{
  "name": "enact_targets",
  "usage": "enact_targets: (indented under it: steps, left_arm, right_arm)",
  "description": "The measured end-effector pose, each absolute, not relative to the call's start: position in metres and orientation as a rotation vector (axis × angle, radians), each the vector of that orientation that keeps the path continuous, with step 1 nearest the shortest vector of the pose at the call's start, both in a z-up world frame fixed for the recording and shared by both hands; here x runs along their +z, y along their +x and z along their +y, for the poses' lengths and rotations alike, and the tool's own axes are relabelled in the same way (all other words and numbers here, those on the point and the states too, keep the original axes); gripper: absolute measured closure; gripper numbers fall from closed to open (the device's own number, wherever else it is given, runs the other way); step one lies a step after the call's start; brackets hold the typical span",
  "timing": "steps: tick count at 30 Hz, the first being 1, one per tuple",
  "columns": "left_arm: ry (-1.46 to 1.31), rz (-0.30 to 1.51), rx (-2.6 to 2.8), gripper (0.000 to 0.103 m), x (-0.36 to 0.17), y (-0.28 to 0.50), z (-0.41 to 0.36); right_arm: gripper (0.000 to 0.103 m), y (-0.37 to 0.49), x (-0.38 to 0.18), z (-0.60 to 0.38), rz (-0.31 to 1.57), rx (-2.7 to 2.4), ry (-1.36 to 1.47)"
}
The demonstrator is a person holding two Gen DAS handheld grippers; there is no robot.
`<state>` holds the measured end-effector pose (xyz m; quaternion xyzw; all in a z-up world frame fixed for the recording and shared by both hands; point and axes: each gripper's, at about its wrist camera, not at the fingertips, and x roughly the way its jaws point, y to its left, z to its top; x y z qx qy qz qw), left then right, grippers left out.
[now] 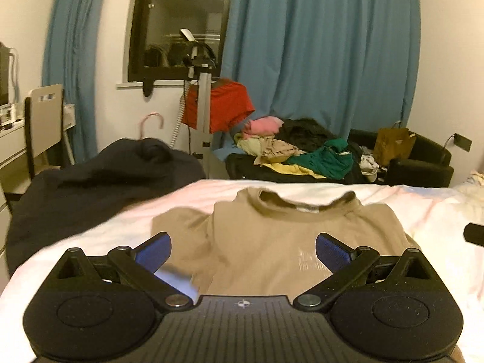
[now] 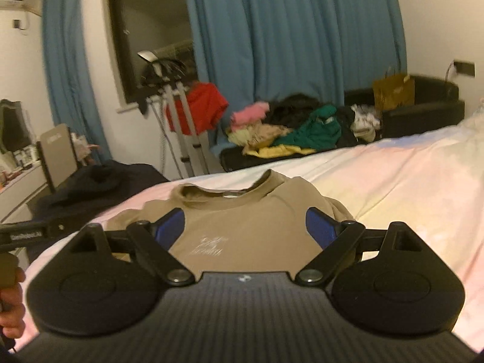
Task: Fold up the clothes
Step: 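Lower the shirt flat onto the bed and open both grippers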
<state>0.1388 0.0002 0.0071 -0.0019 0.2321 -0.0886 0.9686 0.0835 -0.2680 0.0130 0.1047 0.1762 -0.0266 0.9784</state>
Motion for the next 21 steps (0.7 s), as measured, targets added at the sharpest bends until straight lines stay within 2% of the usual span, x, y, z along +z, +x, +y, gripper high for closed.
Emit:
enact_targets:
  steps: [5,11,21]
  left_arm:
    - [0.012,0.437,-0.217,0.000,0.005,0.076,0.003]
    - [0.042,0.407,-0.234,0.000,-0.011,0.042,0.003]
    - [0.028,0.438,-0.215,0.000,-0.030,0.059,0.008]
  right_arm:
    - [0.015,0.024,0.007,-0.254,0.279,-0.061,0.205]
    - [0.015,0.006,-0.031,-0.248,0.281,-0.055,0.223]
    - [0.015,0.013,-0.043,-0.257,0.291,-0.091,0.255]
